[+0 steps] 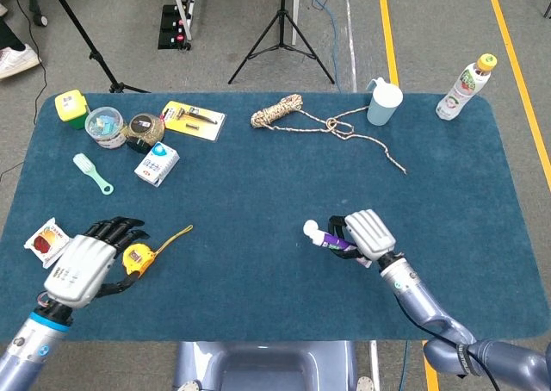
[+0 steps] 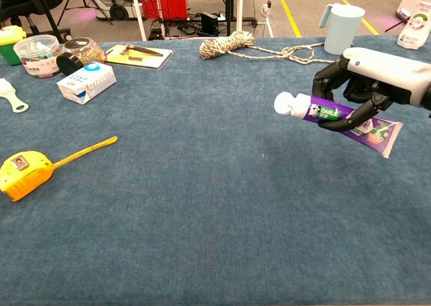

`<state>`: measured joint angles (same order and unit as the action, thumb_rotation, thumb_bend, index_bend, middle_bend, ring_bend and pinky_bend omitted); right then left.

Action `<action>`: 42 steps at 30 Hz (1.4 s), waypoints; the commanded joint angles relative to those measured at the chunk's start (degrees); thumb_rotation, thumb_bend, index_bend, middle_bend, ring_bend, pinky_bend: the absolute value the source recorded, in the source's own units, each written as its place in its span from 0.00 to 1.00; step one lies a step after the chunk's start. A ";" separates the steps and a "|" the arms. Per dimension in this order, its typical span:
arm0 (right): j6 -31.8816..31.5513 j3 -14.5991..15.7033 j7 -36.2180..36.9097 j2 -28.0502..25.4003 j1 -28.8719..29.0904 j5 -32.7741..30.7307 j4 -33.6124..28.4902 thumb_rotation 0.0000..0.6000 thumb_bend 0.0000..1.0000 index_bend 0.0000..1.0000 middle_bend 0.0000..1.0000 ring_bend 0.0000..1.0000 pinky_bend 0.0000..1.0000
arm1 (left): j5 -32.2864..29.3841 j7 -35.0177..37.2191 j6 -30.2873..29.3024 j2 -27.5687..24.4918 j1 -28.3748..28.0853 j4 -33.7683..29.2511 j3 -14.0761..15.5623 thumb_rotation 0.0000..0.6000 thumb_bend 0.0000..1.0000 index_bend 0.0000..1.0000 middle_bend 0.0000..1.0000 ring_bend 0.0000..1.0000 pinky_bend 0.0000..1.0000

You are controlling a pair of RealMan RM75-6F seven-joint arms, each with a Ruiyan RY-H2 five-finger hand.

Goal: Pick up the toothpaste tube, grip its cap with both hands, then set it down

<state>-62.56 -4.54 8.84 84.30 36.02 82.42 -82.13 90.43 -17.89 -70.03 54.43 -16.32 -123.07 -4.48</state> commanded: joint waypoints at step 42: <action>10.26 -5.26 2.25 -3.30 4.04 -6.72 -20.36 1.00 0.35 0.77 0.88 1.00 0.99 | -10.73 -17.10 13.39 29.03 -24.77 18.78 -6.77 1.00 0.23 0.00 0.00 0.00 0.25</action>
<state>-52.44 -9.70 10.92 80.90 39.96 75.83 -102.57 79.61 -35.09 -56.62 83.26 -40.91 -104.50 -11.40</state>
